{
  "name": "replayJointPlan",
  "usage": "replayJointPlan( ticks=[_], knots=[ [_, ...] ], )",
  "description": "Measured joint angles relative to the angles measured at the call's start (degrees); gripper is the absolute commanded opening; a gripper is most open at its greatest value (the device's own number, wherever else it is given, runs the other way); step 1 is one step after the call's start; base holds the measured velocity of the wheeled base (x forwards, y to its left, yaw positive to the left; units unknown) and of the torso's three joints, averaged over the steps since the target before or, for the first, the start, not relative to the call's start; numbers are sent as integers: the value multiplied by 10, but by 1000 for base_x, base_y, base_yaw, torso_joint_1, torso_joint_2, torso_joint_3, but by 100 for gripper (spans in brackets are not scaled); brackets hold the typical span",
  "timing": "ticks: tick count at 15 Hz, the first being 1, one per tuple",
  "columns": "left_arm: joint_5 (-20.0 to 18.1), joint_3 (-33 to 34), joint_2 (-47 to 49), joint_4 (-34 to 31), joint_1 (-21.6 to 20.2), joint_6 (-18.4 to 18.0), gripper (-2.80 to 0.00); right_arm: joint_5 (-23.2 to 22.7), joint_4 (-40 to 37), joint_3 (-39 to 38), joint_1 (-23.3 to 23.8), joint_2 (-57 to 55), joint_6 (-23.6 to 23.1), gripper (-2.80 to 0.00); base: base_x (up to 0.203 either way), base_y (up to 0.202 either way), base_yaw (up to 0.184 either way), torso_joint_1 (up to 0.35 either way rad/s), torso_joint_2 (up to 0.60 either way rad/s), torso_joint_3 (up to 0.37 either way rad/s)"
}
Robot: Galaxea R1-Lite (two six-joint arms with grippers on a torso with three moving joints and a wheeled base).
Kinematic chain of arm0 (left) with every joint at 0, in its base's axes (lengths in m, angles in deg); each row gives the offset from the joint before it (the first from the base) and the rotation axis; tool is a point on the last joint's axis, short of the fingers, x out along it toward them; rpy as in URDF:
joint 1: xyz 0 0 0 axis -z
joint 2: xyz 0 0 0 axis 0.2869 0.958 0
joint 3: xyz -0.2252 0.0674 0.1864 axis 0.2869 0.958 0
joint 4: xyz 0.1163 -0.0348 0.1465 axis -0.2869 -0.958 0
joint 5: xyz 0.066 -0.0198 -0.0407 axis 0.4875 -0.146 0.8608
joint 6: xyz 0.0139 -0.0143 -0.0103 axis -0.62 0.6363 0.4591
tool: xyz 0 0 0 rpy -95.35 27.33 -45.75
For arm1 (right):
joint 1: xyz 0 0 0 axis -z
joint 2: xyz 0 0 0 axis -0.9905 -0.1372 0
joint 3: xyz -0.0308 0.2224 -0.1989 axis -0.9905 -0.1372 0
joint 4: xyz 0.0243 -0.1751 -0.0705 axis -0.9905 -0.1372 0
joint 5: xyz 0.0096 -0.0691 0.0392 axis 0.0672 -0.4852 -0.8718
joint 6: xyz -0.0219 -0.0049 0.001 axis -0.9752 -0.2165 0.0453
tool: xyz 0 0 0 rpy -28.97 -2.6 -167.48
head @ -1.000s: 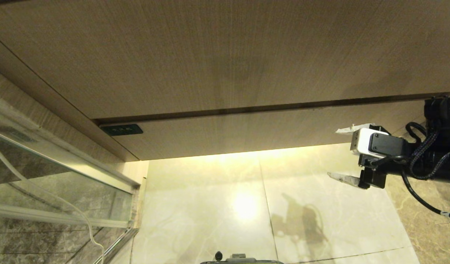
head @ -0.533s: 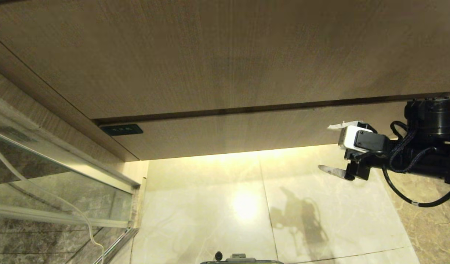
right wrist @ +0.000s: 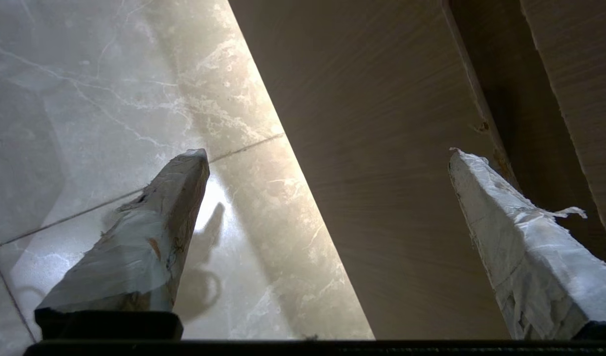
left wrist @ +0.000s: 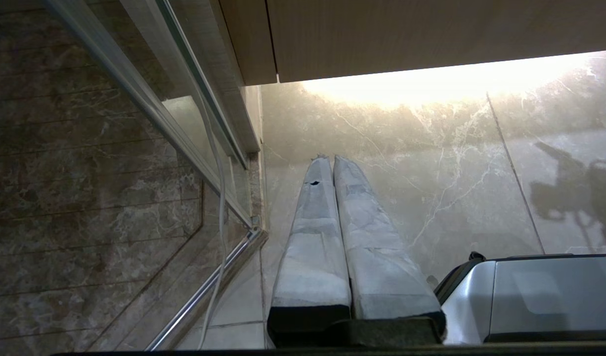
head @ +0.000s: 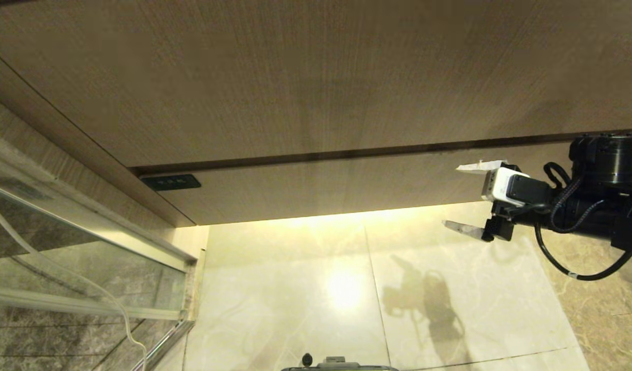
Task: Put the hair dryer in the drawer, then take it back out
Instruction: Pull open the drawer
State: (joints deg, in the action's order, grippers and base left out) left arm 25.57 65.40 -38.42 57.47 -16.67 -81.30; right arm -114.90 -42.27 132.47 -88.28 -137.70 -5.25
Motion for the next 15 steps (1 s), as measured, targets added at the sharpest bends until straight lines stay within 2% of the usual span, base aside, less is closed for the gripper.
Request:
replayJointPlan(
  ticks=[8,15],
  knots=[
    [0,0,0,0,0,0,-280,4,0,72,2,-45,-2,0,0,0,0,0,0,0],
    [0,0,0,0,0,0,-280,5,16,96,1,-68,-1,0,0,0,0,0,0,0]
  ],
)
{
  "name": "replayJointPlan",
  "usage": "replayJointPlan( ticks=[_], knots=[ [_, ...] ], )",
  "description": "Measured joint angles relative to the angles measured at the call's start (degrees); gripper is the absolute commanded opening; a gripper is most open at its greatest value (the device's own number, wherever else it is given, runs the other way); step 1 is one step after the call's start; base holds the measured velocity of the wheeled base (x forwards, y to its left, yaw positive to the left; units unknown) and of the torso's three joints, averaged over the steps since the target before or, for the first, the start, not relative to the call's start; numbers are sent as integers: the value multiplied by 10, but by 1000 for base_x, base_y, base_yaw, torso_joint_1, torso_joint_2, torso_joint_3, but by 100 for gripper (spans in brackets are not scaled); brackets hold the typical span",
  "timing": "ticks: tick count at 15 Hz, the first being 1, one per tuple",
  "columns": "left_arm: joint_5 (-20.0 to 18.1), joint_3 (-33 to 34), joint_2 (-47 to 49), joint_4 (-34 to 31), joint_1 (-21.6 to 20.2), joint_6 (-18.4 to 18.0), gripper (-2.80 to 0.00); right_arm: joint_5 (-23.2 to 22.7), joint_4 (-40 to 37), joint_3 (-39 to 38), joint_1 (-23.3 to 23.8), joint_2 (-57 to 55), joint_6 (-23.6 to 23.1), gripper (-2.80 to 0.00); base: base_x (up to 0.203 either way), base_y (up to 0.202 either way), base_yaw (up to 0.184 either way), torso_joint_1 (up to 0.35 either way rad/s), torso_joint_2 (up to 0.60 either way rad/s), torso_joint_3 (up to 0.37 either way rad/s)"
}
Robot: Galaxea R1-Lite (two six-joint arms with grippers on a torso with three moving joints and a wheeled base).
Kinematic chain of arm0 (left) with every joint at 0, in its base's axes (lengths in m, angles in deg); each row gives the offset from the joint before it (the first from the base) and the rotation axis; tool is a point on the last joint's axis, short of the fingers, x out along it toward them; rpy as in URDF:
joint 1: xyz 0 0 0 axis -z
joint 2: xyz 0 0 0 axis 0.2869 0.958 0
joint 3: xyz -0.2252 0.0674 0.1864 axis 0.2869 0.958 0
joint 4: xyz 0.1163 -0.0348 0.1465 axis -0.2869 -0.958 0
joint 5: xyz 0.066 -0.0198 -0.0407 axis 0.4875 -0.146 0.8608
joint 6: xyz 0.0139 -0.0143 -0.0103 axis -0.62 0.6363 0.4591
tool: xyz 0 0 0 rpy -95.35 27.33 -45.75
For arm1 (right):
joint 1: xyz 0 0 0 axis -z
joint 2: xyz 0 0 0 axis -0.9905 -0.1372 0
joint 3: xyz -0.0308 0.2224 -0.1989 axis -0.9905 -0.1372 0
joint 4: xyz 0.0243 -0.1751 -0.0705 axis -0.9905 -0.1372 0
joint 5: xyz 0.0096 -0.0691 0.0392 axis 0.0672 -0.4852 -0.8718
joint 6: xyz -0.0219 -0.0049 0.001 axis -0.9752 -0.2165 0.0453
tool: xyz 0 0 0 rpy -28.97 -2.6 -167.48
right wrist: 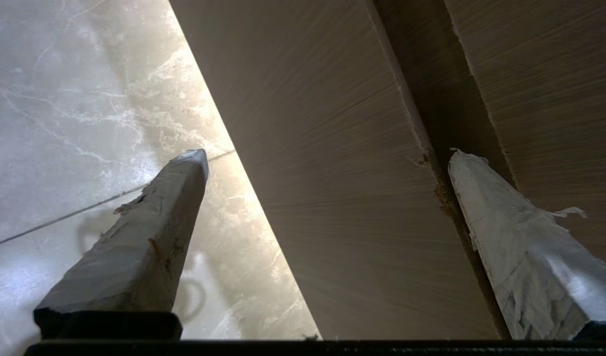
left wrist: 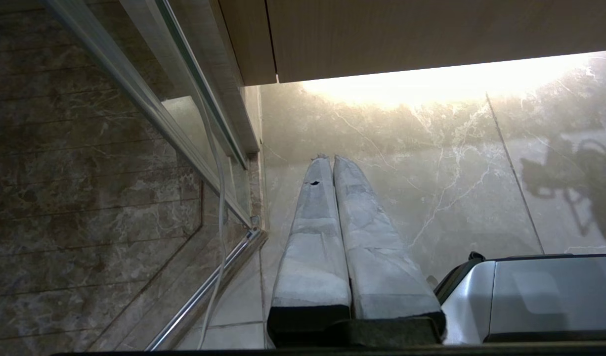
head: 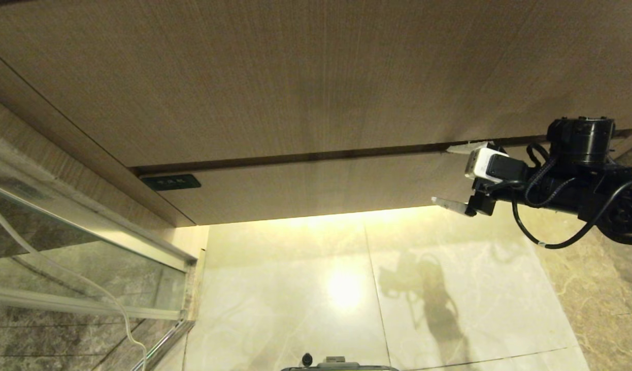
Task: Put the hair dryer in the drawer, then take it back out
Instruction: Pull open the drawer
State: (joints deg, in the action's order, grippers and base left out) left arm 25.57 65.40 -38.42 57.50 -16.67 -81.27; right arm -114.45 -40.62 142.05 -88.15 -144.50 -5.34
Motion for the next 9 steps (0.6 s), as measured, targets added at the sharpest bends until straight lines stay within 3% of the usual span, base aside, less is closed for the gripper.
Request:
replayJointPlan(
  ticks=[9],
  knots=[
    [0,0,0,0,0,0,-280,2,8,33,6,-35,-3,0,0,0,0,0,0,0]
  ],
)
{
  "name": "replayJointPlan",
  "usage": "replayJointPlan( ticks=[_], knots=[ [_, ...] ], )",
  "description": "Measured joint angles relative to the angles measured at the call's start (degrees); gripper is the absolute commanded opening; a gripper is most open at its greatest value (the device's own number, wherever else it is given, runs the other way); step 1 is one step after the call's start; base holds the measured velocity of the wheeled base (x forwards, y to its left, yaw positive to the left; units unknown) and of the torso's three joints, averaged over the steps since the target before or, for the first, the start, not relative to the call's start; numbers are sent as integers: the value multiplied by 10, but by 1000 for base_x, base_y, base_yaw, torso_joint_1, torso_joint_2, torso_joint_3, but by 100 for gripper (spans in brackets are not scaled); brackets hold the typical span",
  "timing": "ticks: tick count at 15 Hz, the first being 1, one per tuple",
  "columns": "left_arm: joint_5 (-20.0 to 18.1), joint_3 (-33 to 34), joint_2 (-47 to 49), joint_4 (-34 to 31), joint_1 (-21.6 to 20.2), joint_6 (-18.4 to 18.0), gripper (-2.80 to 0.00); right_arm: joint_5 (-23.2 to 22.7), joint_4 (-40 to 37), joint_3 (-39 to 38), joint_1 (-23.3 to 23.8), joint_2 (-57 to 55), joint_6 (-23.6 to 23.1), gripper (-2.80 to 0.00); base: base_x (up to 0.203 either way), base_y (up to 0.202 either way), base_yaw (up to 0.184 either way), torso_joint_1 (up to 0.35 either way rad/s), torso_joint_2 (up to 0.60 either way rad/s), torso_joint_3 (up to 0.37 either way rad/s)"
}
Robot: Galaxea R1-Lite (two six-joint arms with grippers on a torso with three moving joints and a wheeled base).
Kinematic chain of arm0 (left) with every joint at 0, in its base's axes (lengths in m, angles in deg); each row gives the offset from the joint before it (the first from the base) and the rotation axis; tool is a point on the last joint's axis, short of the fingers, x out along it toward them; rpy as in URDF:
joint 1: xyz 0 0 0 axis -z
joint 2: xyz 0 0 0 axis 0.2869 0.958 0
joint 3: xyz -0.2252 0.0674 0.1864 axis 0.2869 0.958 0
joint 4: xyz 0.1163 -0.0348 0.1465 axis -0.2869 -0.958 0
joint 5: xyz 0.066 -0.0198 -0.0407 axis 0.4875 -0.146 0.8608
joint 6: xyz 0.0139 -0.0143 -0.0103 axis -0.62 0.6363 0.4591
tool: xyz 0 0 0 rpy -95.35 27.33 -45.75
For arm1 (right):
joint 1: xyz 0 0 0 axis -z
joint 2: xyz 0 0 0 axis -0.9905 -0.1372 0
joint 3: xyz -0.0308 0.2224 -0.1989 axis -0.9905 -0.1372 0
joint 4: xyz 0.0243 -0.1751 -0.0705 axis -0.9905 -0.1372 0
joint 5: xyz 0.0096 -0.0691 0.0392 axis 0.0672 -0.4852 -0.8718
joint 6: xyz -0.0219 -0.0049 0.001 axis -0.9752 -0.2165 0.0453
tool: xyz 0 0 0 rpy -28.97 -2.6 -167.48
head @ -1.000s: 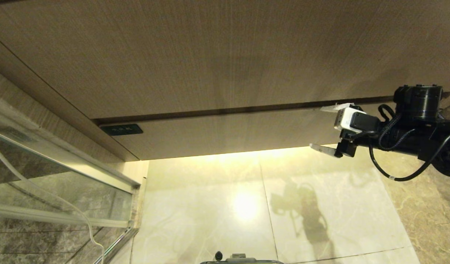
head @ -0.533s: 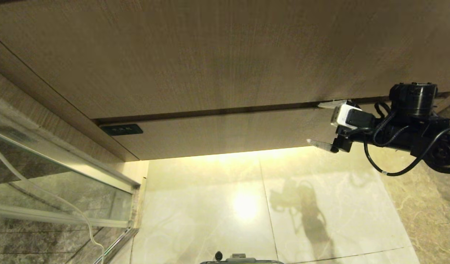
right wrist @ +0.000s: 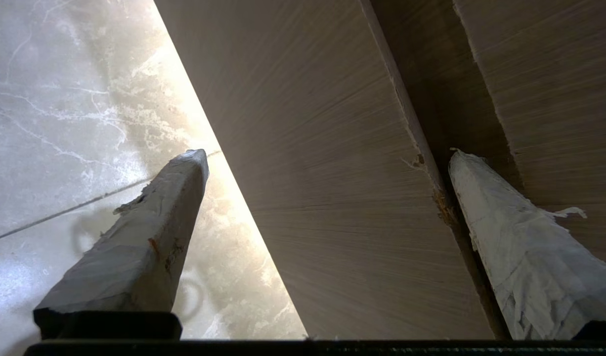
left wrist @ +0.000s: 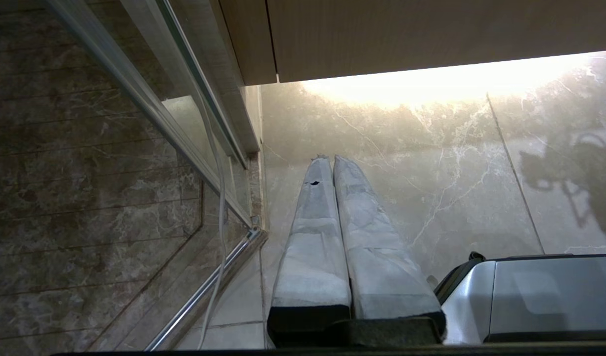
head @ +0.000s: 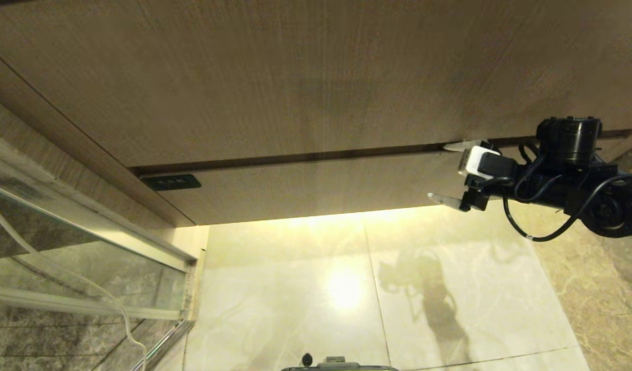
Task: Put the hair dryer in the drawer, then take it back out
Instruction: Pull open the drawer
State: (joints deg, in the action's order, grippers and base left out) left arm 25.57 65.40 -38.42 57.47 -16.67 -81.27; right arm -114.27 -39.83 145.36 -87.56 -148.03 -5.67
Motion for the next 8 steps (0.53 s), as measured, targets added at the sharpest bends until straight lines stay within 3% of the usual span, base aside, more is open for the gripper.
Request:
replayJointPlan(
  ticks=[8],
  knots=[
    [0,0,0,0,0,0,-280,-2,14,19,11,-36,0,0,0,0,0,0,0,0]
  ],
)
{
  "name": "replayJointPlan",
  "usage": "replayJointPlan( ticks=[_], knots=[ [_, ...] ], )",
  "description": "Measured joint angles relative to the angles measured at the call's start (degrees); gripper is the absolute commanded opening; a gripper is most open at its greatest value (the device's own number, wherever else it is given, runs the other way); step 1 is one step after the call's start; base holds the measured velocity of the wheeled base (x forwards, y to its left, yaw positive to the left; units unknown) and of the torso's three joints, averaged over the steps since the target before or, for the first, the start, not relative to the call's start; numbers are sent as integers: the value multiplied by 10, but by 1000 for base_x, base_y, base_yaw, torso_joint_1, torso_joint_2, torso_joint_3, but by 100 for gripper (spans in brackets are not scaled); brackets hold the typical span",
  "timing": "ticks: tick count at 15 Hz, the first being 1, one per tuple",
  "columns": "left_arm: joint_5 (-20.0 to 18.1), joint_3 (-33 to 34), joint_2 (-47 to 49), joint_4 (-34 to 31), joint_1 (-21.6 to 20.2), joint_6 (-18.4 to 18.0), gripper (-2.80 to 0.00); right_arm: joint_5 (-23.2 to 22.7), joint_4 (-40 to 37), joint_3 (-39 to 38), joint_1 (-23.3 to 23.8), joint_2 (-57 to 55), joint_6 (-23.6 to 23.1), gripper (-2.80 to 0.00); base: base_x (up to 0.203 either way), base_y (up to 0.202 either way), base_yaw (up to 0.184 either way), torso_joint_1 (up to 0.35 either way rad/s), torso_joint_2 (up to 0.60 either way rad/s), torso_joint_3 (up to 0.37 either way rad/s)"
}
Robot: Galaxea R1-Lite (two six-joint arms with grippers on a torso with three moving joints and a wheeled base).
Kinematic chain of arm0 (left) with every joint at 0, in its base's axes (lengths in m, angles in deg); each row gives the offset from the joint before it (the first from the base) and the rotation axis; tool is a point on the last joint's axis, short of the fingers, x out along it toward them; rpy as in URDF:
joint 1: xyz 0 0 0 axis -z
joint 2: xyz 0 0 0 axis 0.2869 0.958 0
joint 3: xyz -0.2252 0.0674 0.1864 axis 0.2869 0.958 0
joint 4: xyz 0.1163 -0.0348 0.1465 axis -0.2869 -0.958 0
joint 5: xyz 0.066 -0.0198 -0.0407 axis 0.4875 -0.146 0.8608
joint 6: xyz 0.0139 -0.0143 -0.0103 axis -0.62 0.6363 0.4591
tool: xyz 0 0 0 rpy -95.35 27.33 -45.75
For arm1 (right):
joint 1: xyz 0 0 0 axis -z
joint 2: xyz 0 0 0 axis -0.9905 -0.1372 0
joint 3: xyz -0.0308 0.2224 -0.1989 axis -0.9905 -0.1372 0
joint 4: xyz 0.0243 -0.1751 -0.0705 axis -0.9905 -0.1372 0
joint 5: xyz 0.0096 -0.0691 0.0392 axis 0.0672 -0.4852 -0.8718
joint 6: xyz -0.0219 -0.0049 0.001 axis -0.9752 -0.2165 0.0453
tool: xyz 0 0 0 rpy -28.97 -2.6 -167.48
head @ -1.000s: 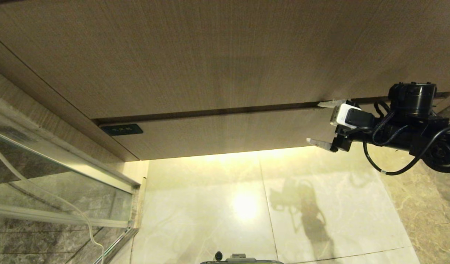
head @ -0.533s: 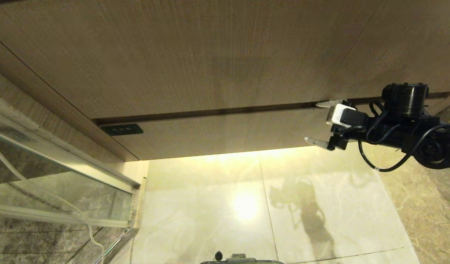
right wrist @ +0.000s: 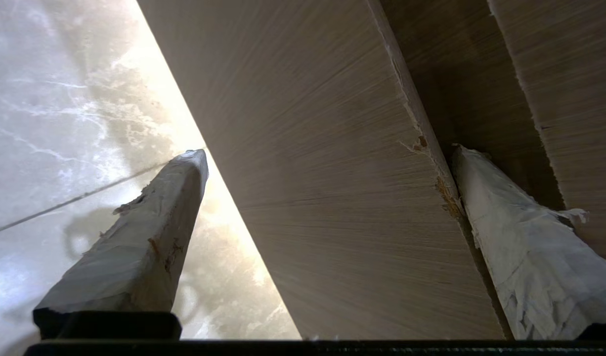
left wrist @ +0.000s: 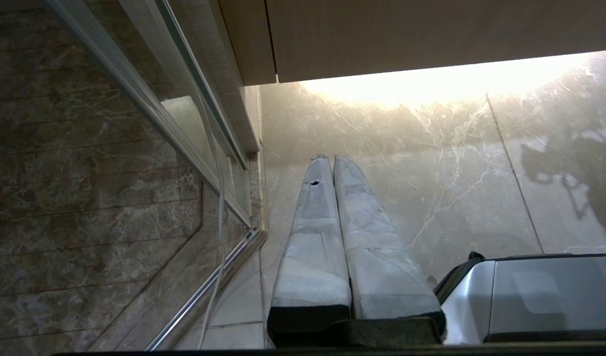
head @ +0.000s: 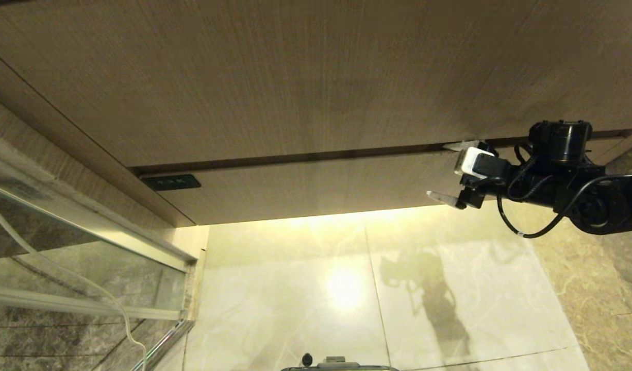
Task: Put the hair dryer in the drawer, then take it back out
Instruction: Pull open the drawer
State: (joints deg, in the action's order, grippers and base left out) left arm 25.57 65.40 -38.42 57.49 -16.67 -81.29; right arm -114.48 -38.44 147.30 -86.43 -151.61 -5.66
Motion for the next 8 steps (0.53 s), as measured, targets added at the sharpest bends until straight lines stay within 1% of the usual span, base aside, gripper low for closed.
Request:
replayJointPlan(
  ticks=[3,4,8],
  knots=[
    [0,0,0,0,0,0,-280,3,-5,3,5,-10,-2,0,0,0,0,0,0,0],
    [0,0,0,0,0,0,-280,12,-17,3,7,-11,-3,0,0,0,0,0,0,0],
    [0,0,0,0,0,0,-280,56,-106,4,19,-1,-10,0,0,0,0,0,0,0]
  ],
)
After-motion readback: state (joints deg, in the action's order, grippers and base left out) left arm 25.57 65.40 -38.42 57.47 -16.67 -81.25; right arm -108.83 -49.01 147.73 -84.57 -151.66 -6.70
